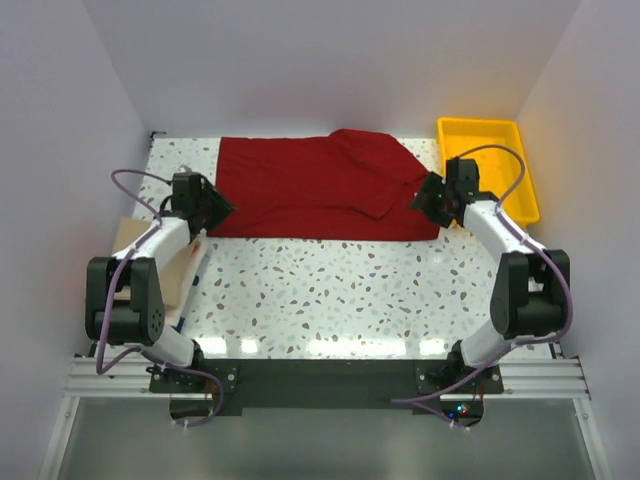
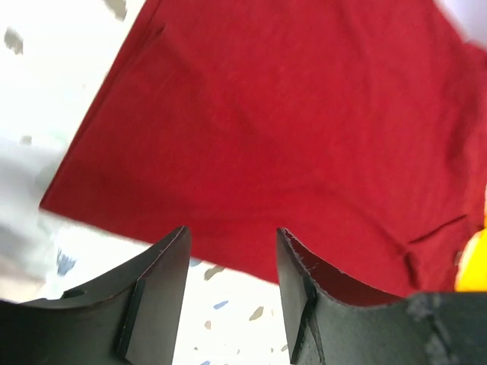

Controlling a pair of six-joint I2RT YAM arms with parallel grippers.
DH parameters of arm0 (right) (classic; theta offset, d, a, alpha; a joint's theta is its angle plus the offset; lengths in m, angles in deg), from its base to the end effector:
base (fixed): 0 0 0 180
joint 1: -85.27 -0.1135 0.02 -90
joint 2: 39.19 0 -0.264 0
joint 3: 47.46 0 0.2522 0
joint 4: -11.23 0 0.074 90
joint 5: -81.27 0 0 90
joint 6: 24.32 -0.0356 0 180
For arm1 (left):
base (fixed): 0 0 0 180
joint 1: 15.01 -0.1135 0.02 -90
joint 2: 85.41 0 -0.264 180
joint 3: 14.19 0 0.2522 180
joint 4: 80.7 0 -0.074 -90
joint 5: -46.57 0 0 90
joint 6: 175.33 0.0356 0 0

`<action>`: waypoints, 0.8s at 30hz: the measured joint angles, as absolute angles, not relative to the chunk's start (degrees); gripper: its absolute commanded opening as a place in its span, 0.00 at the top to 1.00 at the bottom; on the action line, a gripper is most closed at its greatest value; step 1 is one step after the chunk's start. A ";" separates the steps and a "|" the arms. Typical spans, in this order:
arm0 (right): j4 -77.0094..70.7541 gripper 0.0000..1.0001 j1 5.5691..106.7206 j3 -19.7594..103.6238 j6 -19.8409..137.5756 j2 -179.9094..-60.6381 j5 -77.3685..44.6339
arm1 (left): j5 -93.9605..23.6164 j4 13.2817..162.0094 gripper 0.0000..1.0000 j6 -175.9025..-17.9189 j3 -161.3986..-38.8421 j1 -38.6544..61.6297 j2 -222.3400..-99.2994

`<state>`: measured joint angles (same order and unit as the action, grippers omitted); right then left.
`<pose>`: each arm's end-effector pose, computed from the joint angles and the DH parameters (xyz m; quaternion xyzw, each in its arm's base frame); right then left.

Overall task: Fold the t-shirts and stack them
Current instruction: Fold the tshirt

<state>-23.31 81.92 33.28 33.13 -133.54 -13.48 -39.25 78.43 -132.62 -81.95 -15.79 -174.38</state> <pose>0.3574 0.0239 0.2358 0.2209 0.9068 0.1468 0.3275 0.3317 0.0019 0.2128 -0.3584 0.8401 -0.1909 0.3597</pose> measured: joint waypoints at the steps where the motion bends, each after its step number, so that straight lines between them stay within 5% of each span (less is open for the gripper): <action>1: -22.85 0.36 82.00 30.85 32.97 -131.53 -12.69 | -39.93 78.36 0.49 -132.77 -80.92 -15.00 -174.03; 9: -19.57 0.43 82.90 20.12 31.88 -127.79 -10.05 | -44.80 79.70 0.51 -134.35 -72.42 -13.21 -173.14; 24: -16.71 0.43 83.49 19.03 31.68 -129.91 -10.16 | -50.98 81.09 0.44 -134.30 -70.10 -16.47 -172.85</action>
<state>-16.71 83.49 19.03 31.68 -129.91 -10.16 -50.98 81.09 -134.30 -70.10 -16.47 -172.85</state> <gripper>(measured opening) 0.572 0.558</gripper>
